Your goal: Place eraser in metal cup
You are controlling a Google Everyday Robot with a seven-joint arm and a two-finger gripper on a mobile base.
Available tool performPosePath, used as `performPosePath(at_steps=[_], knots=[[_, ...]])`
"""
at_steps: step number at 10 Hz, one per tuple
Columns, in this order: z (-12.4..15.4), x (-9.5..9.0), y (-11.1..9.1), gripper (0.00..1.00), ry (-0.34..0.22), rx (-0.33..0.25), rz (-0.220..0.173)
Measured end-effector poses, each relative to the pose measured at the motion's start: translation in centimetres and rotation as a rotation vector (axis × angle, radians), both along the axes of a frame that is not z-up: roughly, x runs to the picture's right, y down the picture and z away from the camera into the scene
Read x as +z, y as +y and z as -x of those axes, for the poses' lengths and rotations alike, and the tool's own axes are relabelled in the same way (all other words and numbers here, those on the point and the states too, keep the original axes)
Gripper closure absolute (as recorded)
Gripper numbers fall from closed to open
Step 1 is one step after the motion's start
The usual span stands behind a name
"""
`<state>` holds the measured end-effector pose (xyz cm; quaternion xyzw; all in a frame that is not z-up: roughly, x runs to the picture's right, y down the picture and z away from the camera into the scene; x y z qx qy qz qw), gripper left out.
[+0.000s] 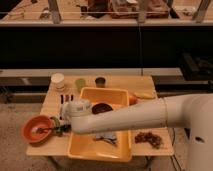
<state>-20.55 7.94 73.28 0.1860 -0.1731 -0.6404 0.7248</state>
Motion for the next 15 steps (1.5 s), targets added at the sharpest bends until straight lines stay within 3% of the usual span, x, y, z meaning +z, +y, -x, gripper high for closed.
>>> performPosePath(at_steps=[6,11,15], knots=[[-3.4,-2.0,-0.6,1.00,-0.037,0.104,-0.041],[-4.9,-3.4,-0.7,1.00,-0.015,0.145,-0.063],[-6.4,-4.2,-1.5,1.00,0.033,0.169,-0.067]])
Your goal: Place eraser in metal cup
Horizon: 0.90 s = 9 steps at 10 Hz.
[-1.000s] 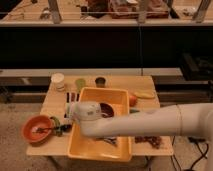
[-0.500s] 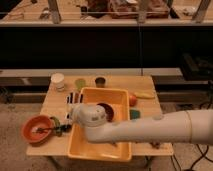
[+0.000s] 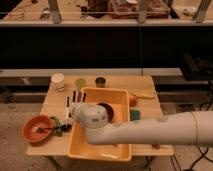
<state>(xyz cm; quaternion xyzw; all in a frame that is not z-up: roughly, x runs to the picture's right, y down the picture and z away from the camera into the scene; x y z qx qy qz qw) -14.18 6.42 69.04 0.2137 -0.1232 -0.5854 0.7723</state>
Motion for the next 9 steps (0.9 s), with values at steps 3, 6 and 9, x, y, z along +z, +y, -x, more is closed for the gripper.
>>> performPosePath(at_steps=[3,6,9], knots=[[-2.5,-0.2,-0.7,1.00,0.016,0.044,0.012],[-6.7,1.0,-1.4,1.00,0.013,0.147,0.063],[-8.0,3.3,-1.4,1.00,0.030,0.203,0.098]])
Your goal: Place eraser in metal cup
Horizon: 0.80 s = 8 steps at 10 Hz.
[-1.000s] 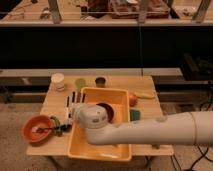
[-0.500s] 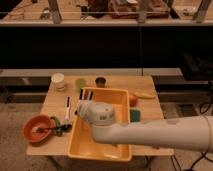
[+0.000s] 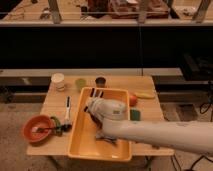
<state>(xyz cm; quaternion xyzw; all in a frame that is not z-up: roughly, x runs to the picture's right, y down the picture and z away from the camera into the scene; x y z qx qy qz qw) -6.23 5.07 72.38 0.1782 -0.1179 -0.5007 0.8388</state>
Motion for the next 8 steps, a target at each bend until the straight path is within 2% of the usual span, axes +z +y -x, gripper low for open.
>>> performPosePath(at_steps=[4,5,8], knots=[[-0.8,2.9,-3.3,1.00,0.025,0.042,0.051],[-1.8,3.2,-4.0,1.00,0.036,0.065,0.065],[-4.4,2.3,-4.8,1.00,0.059,0.106,0.097]])
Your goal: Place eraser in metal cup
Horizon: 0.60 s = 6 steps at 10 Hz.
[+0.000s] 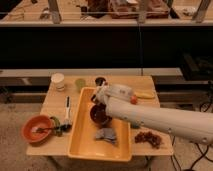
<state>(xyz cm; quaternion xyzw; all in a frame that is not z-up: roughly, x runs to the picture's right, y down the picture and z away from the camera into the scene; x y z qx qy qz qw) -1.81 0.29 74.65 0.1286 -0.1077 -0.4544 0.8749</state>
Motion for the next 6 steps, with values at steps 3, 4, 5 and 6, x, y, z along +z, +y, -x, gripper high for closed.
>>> performPosePath(at_steps=[3,4,5,6], knots=[[-1.7,-0.7,-0.5,1.00,0.017,0.041,0.020],[-1.6,-0.4,-0.1,1.00,0.008,0.058,0.026],[-1.6,0.2,0.5,1.00,-0.001,0.073,0.031],[-1.8,0.9,1.3,1.00,-0.003,0.086,0.035]])
